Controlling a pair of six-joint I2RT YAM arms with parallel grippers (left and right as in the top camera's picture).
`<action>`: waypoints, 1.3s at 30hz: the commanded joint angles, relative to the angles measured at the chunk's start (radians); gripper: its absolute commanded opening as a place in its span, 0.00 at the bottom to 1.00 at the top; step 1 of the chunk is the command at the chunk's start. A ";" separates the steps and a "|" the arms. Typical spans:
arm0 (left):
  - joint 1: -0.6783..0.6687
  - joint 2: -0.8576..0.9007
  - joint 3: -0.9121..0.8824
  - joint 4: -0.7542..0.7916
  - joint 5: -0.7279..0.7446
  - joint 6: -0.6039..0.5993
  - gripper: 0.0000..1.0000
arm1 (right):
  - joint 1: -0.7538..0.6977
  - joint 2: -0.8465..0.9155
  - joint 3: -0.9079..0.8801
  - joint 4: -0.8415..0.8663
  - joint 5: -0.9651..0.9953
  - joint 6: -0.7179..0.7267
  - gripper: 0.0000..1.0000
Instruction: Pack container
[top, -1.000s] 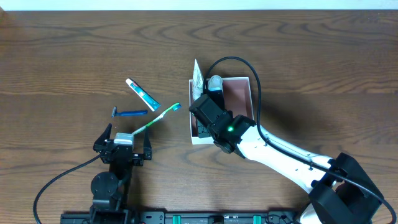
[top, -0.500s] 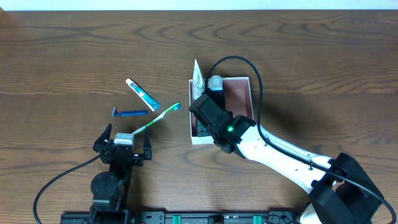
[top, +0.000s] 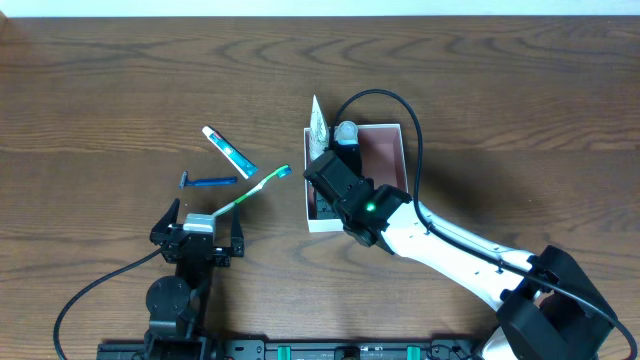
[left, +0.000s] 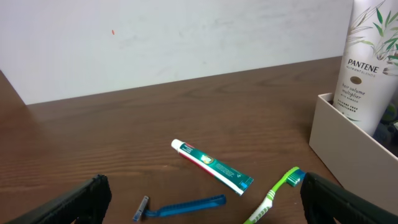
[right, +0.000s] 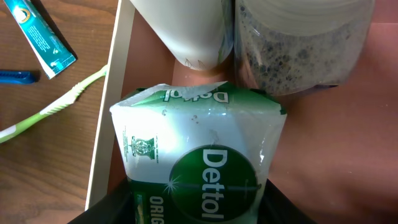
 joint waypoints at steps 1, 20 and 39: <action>-0.002 -0.001 -0.019 -0.035 -0.008 0.013 0.98 | 0.010 -0.002 0.024 0.007 0.014 0.016 0.45; -0.002 -0.001 -0.019 -0.035 -0.008 0.013 0.98 | 0.010 -0.002 0.024 0.006 0.013 0.016 0.60; -0.002 -0.001 -0.019 -0.035 -0.008 0.013 0.98 | 0.080 -0.324 0.142 -0.291 0.154 -0.006 0.71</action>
